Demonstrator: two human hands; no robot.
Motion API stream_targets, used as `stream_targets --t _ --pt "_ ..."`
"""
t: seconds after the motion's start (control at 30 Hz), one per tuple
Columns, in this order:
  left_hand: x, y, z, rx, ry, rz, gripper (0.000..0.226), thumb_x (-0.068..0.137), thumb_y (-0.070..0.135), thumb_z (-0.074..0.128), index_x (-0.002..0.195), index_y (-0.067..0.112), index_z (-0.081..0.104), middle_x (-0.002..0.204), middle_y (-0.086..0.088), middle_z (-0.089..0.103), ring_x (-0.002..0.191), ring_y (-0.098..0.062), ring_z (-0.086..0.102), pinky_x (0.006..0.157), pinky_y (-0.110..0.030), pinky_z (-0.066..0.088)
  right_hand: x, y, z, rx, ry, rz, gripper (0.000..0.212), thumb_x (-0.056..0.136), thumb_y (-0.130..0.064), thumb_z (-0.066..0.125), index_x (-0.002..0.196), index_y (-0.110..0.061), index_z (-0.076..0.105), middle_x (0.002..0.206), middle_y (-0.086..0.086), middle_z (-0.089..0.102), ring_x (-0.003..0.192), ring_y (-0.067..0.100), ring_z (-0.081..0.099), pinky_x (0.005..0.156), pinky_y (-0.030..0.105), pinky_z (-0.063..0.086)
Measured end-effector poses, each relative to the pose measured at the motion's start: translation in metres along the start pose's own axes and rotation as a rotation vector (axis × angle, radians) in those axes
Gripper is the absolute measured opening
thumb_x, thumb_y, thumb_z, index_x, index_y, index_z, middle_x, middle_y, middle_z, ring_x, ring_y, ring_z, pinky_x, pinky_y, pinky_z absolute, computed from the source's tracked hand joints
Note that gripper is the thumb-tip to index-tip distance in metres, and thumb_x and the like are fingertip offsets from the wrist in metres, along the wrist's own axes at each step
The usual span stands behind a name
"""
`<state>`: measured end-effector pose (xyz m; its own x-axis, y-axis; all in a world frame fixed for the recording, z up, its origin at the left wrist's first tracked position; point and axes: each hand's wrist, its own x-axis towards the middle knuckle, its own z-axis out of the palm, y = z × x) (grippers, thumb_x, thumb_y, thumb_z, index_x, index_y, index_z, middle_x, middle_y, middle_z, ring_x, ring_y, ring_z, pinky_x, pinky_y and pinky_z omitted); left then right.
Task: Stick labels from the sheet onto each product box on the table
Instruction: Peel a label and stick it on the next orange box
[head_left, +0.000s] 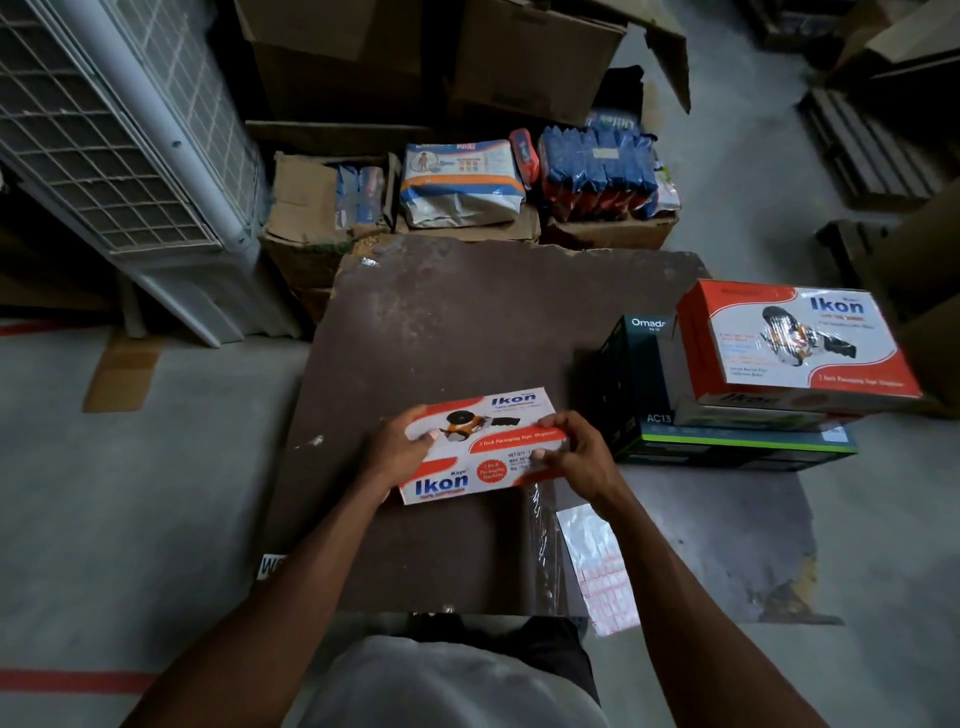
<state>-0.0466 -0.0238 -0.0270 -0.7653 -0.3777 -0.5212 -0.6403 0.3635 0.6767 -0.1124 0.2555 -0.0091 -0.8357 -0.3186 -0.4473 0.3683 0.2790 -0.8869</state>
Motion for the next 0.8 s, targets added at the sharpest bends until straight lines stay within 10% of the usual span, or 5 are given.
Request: stream_targets --t 0.17,0.43,0.63,0.8 --pt "-0.006 -0.004 0.019 0.034 0.004 -0.038 0.051 0.1 0.027 0.061 0.149 0.037 0.046 0.149 -0.003 0.051 0.107 -0.017 0.068 0.078 -0.036 0.063 -0.003 0.014 -0.002 -0.018 -0.067 0.159 0.035 0.093 0.002 0.067 0.117 -0.023 0.063 0.131 0.007 0.066 0.116 0.033 0.067 0.092 0.056 0.06" --pt "-0.015 -0.022 0.028 -0.07 0.002 -0.036 0.055 0.101 0.02 0.061 0.147 0.044 0.044 0.152 0.0 0.048 0.113 -0.018 0.064 0.072 -0.033 0.064 0.018 0.025 0.017 -0.327 -0.021 0.186 0.069 0.082 -0.061 0.068 0.146 -0.048 0.046 0.152 0.005 0.047 0.132 0.033 0.054 0.11 0.057 0.047" --pt "-0.024 -0.03 0.026 -0.231 -0.078 -0.056 0.064 0.101 0.023 0.061 0.151 0.052 0.033 0.151 0.004 0.047 0.109 -0.017 0.066 0.066 -0.029 0.062 0.025 0.034 0.028 -0.459 0.035 0.151 0.066 0.092 -0.046 0.072 0.151 -0.047 0.042 0.151 0.006 0.049 0.135 0.031 0.052 0.108 0.053 0.05" --pt "-0.03 -0.039 0.027 -0.098 0.03 0.135 0.07 0.101 0.018 0.061 0.156 0.044 0.027 0.167 0.005 0.021 0.144 -0.016 0.036 0.098 -0.034 0.055 0.015 0.021 0.03 -0.465 0.025 0.046 0.069 0.095 -0.033 0.073 0.155 -0.04 0.039 0.149 0.007 0.045 0.134 0.028 0.053 0.101 0.042 0.053"
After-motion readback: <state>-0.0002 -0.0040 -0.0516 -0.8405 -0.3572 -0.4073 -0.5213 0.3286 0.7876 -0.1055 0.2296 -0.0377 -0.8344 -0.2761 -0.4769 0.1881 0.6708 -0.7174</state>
